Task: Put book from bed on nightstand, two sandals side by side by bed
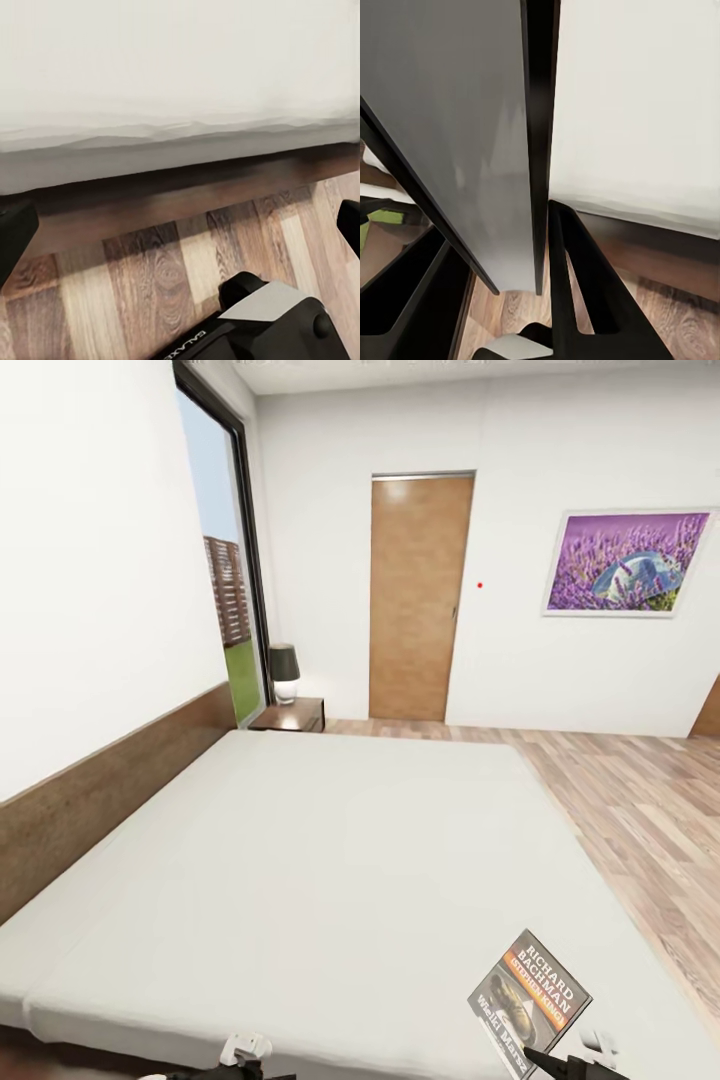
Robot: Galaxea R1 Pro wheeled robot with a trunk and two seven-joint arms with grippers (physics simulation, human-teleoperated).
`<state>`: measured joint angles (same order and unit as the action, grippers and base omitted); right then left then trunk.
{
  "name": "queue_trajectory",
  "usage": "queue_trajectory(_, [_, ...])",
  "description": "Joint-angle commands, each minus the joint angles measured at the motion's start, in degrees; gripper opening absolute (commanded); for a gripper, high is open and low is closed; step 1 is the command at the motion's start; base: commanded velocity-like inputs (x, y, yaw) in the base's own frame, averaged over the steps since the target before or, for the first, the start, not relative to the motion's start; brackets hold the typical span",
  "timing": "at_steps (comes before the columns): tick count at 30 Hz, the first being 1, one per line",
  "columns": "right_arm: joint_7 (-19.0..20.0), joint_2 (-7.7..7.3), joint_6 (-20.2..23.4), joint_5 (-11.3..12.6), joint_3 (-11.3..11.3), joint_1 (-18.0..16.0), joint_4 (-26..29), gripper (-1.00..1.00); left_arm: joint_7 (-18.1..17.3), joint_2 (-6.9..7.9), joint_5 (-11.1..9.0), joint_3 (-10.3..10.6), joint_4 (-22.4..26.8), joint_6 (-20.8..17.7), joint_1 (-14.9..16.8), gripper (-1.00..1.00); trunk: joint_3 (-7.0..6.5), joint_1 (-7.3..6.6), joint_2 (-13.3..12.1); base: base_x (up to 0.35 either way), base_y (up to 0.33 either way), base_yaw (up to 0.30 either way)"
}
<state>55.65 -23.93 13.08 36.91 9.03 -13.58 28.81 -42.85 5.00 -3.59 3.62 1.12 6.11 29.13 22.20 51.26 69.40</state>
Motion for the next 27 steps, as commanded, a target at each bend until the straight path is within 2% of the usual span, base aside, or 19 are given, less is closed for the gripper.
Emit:
queue_trajectory(1, [0.1,-0.06,0.5,0.6,0.3,0.0,0.0,-1.00,-0.1,0.01,-0.4,0.4,-0.1,0.3,0.0,1.00,-0.03,0.00,0.0,0.000,0.000,0.000])
queue_trajectory(17, [0.1,-0.06,0.5,0.6,0.3,0.0,0.0,-1.00,-0.1,0.01,-0.4,0.4,-0.1,0.3,0.0,1.00,-1.48,0.00,0.0,0.000,0.000,0.000])
queue_trajectory(27, [0.1,-0.06,0.5,0.6,0.3,0.0,0.0,-1.00,-0.1,0.01,-0.4,0.4,-0.1,0.3,0.0,1.00,-1.58,0.00,0.0,0.000,0.000,0.000])
